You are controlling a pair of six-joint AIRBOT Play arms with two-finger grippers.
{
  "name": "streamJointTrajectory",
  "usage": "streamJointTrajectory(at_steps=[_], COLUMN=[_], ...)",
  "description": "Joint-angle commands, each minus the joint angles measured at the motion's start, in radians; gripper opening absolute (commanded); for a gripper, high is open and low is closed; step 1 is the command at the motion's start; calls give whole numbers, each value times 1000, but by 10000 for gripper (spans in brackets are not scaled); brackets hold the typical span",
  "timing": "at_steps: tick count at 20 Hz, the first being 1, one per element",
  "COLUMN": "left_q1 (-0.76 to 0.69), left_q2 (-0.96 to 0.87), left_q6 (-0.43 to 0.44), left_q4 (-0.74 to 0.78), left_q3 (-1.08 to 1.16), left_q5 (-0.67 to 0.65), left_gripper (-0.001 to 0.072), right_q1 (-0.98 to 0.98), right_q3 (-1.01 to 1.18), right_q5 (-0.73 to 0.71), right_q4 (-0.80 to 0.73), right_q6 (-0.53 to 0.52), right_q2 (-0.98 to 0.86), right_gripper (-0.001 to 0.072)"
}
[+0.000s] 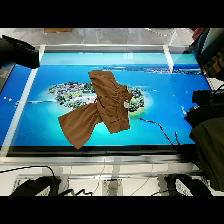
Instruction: Fold the clothes and pants, and hang the long-sleeved shirts on hangers.
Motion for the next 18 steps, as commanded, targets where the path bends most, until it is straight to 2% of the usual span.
streamJointTrajectory(at_steps=[1,12,16,18], left_q1=[1,1,1,0], left_q2=[0,0,0,0], left_q6=[0,0,0,0], left_q4=[0,0,0,-4], left_q3=[0,0,0,0], left_q5=[0,0,0,4], left_gripper=[73,73,73,73], right_q1=[1,1,1,1], right_q3=[0,0,0,-2], right_q5=[0,-2,-217,-179], right_q4=[0,1,16,42], right_q6=[0,0,0,-24], right_q2=[0,-1,-1,-1], right_gripper=[26,26,26,25])
